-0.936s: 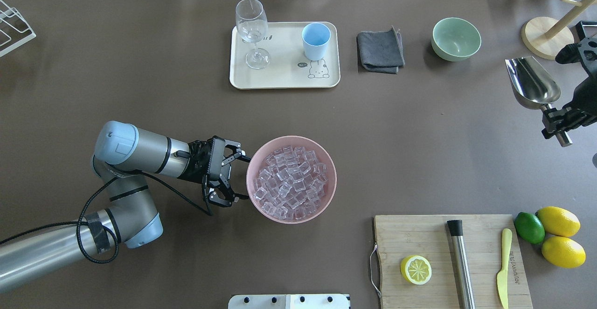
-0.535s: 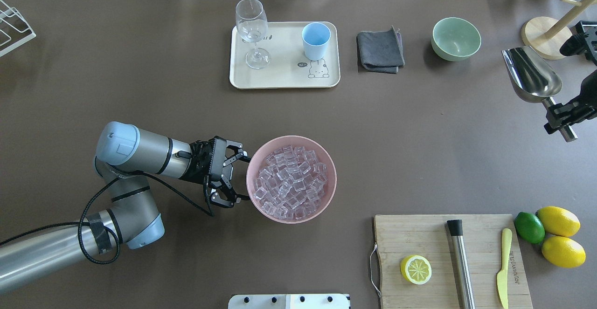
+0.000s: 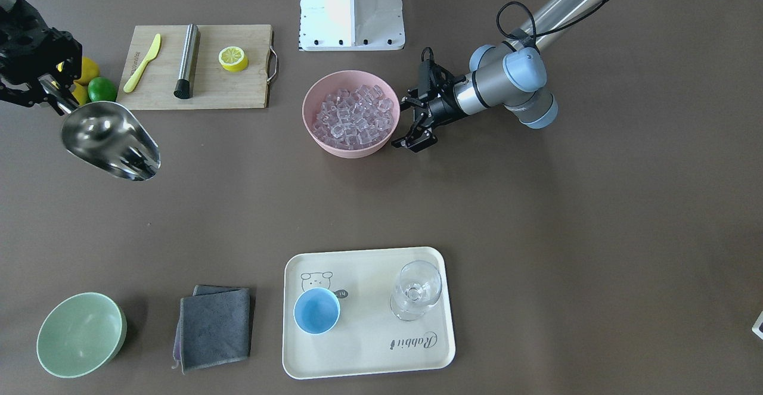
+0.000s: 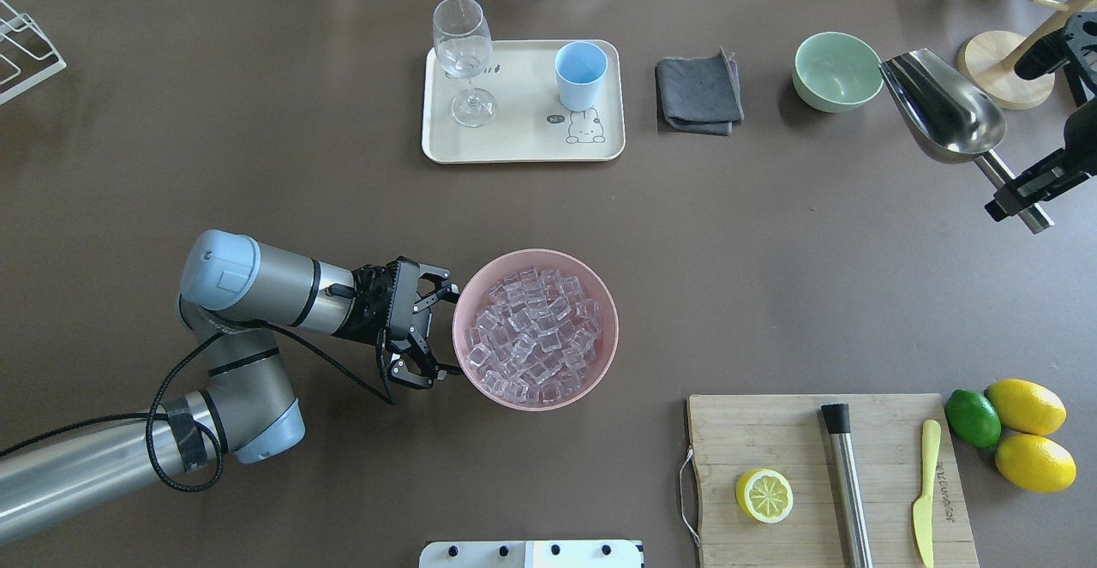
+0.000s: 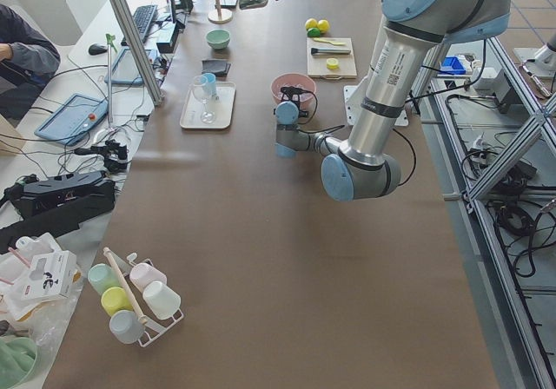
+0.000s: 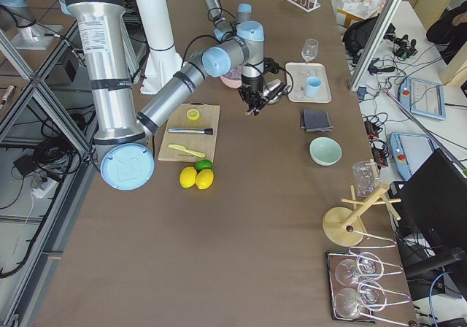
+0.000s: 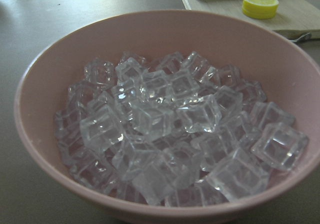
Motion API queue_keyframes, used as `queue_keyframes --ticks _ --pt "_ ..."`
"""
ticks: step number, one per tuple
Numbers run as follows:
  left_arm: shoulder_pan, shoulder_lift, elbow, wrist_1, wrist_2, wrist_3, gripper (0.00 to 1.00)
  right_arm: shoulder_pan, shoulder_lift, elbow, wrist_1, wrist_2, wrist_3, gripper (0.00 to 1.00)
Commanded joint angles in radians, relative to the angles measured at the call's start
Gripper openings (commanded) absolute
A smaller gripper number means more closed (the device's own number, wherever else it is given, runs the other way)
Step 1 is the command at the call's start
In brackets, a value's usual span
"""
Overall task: Put ice in cup with scoop
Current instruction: 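Lift the scoop and swing it toward the pink bowl with the right gripper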
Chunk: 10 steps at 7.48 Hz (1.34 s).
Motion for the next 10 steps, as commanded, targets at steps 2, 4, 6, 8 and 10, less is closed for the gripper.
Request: queue_keyframes --ticks 2,4,6,8,10 --pt "0.001 -0.003 0.000 0.001 0.007 0.000 0.98 -0.213 0.199 0.061 -0.286 -0.196 -0.188 0.00" --pt "0.001 -0.001 0.000 0.001 0.007 0.000 0.98 -0.300 0.292 0.094 -0.445 -0.204 -0.192 0.00" --pt "0.001 -0.001 0.000 0.000 0.007 0.000 0.98 -0.328 0.318 0.122 -0.516 -0.207 -0.247 0.00" --pt "0.001 -0.004 0.000 0.001 0.016 0.000 0.98 -0.353 0.473 0.085 -0.707 -0.235 -0.292 0.00" --pt "0.001 -0.007 0.000 0.001 0.019 0.000 0.98 -0.353 0.531 0.043 -0.786 -0.241 -0.346 0.00"
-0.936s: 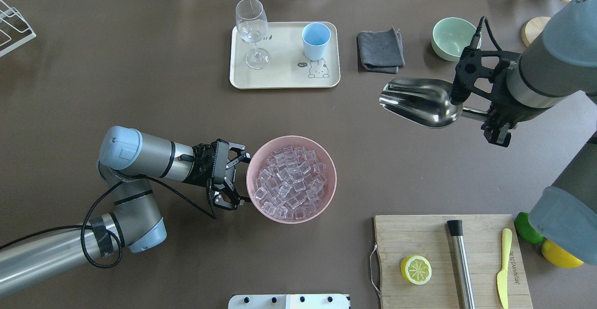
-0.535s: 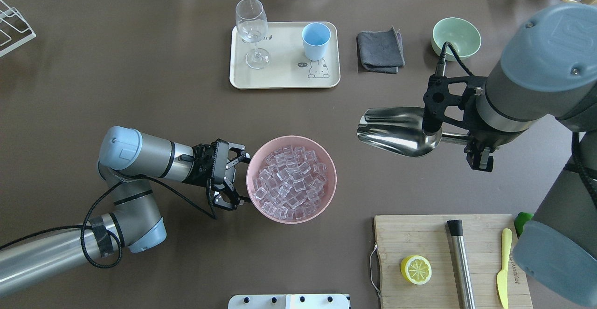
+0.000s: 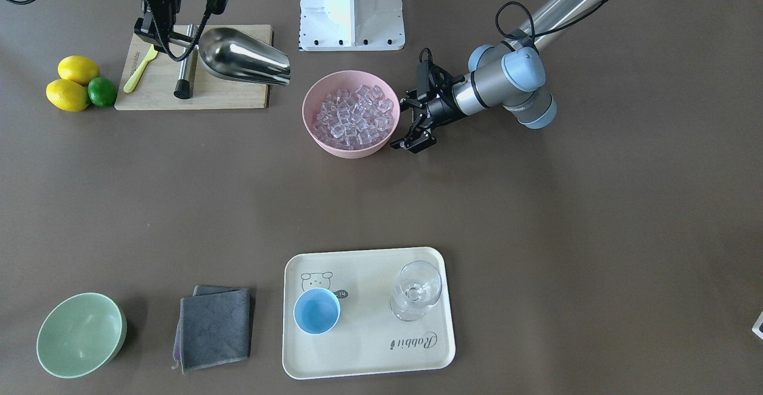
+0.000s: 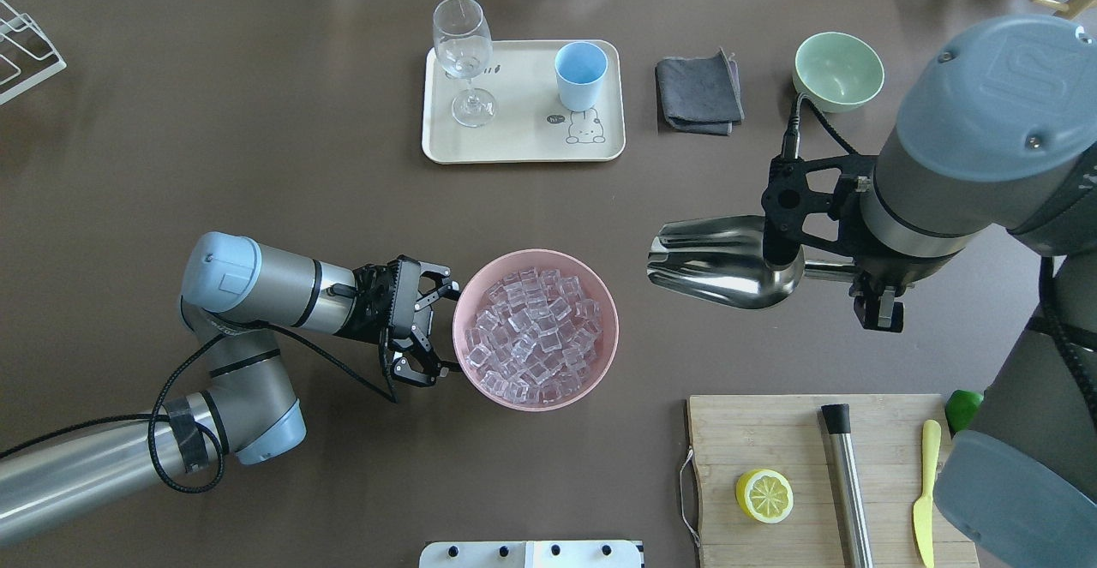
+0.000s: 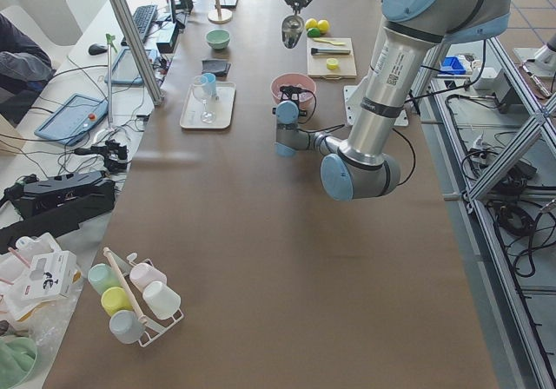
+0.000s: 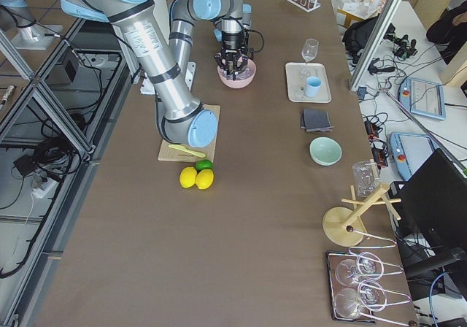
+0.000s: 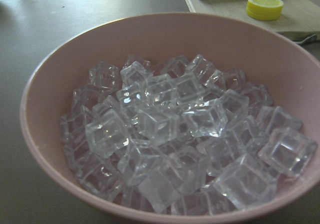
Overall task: Put ice in cup with scoop
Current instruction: 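Lift the scoop and swing it toward the pink bowl with the right gripper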
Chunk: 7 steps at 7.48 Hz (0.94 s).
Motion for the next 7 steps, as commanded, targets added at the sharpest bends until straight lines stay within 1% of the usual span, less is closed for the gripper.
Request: queue_keyframes --ticks 1,4,6,7 --pt "0.000 -0.003 0.000 0.000 0.004 0.000 0.98 -0.014 0.086 -0.091 -0.090 -0.011 -0.054 0.00" --pt "0.000 -0.003 -0.002 -0.001 0.002 0.000 0.98 -0.076 0.221 -0.283 -0.129 -0.076 -0.054 0.00" --pt "0.000 -0.003 -0.003 -0.001 0.002 0.000 0.98 -0.090 0.293 -0.409 -0.168 -0.089 -0.054 0.00" --pt "0.000 -0.003 -0.002 -0.001 0.004 0.000 0.98 -0.102 0.306 -0.440 -0.187 -0.103 -0.052 0.00"
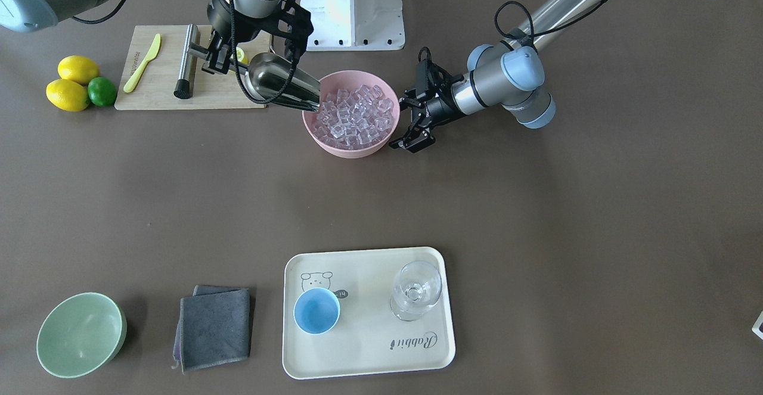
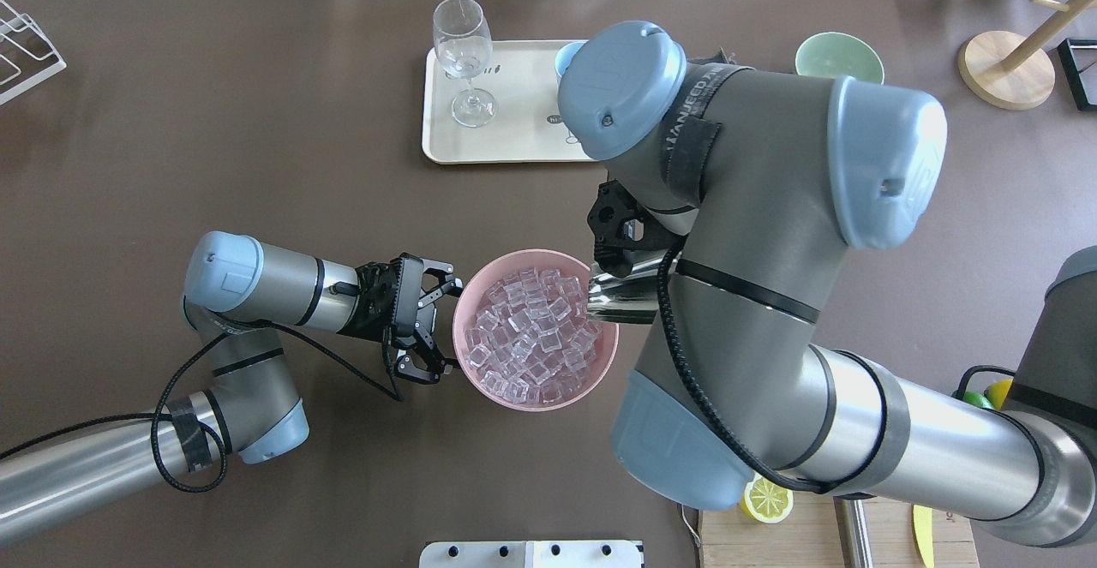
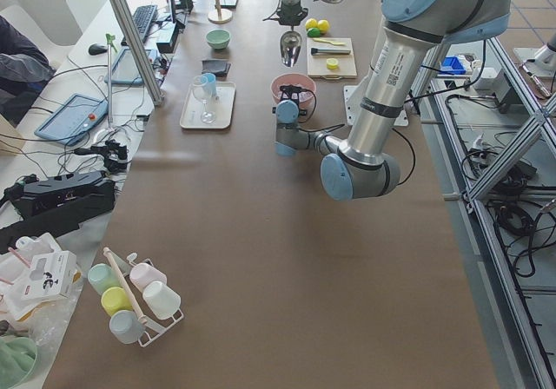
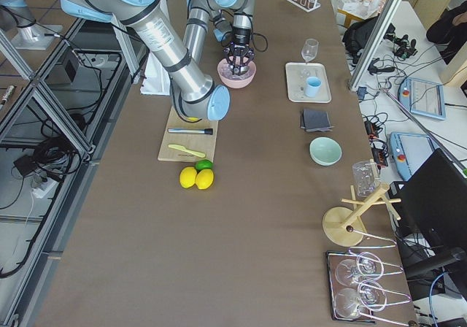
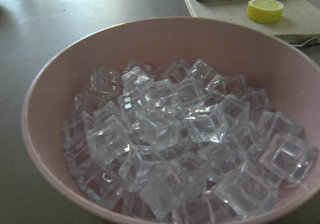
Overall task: Put ice in cup with scoop
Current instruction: 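Lower the scoop into the ice cubes in the held bowl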
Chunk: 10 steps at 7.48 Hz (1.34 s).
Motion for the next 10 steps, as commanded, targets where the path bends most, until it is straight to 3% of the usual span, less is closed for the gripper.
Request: queue_keyframes --ticks 1,3,10 --pt "0.000 0.000 -0.001 0.000 0.000 0.000 0.98 -0.040 0.043 -0.086 -0.055 -0.046 0.012 0.00" --pt "0.000 0.000 -0.001 -0.002 0.000 0.000 0.98 -0.071 0.087 -0.162 -0.055 -0.051 0.018 0.00" --pt "-0.001 0.002 -0.002 -0.003 0.001 0.000 0.98 -0.113 0.093 -0.194 -0.066 -0.103 0.072 0.00"
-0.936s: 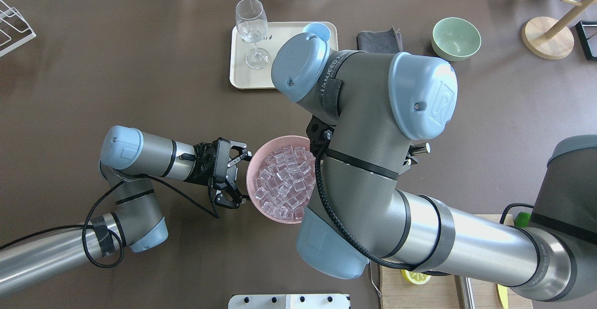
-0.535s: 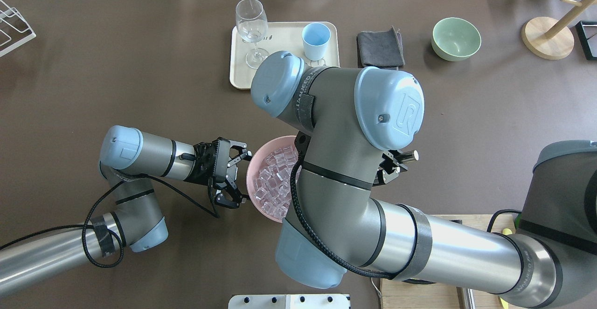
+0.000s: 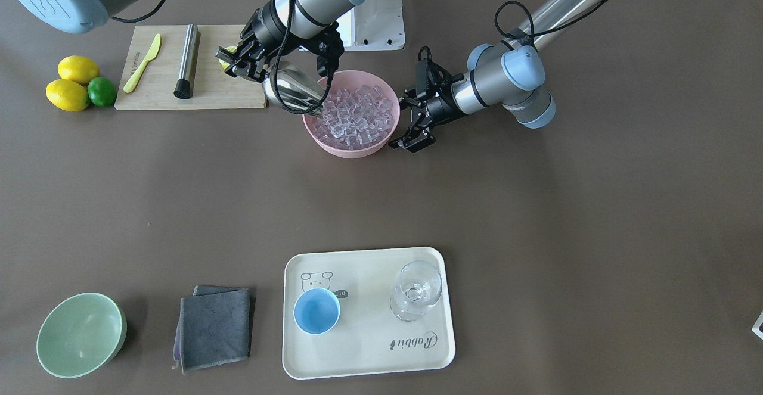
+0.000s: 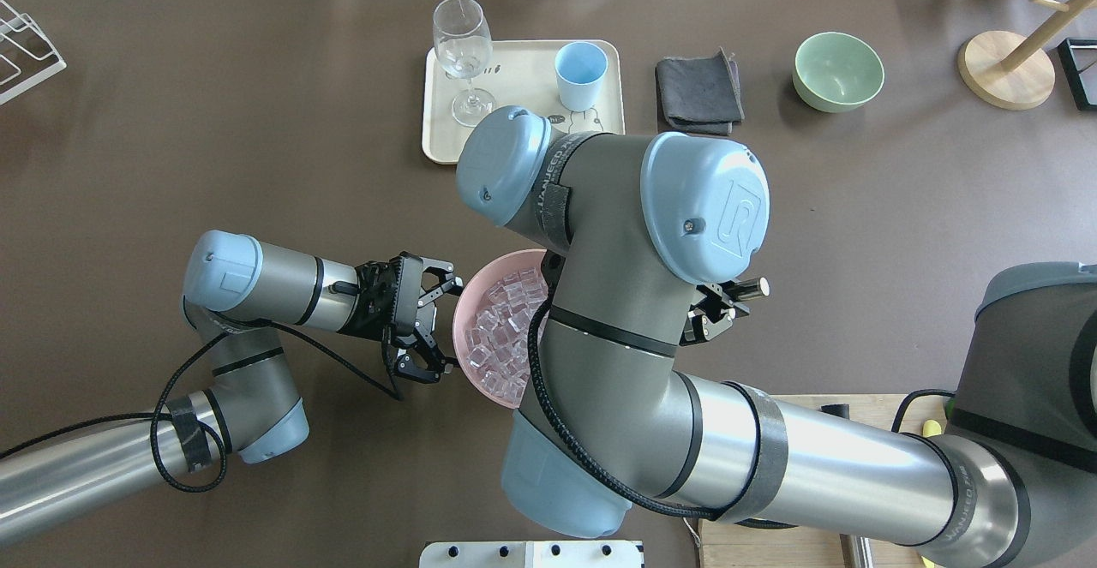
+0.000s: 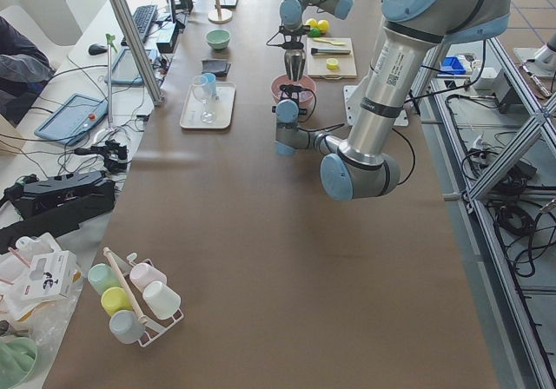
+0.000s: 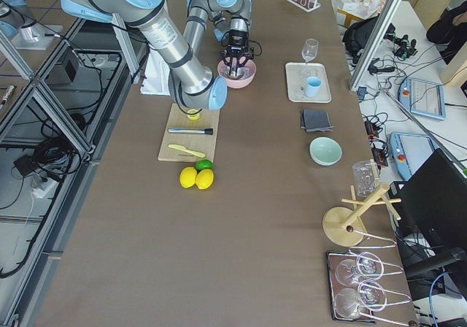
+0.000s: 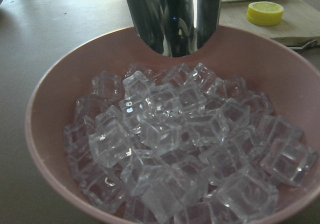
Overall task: Put ice in cup with scoop
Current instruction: 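Lower the scoop into the ice cubes in the held bowl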
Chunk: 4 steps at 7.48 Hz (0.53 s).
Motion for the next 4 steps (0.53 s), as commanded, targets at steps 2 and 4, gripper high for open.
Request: queue_keyframes --ticks 2,4 --pt "0.000 0.001 0.000 0.000 0.000 0.000 0.98 -0.015 0.010 -0.033 0.004 -0.004 0.041 0.00" --pt "0.000 0.003 0.001 0.001 0.000 0.000 0.98 -0.021 0.033 -0.079 0.010 -0.001 0.044 0.00"
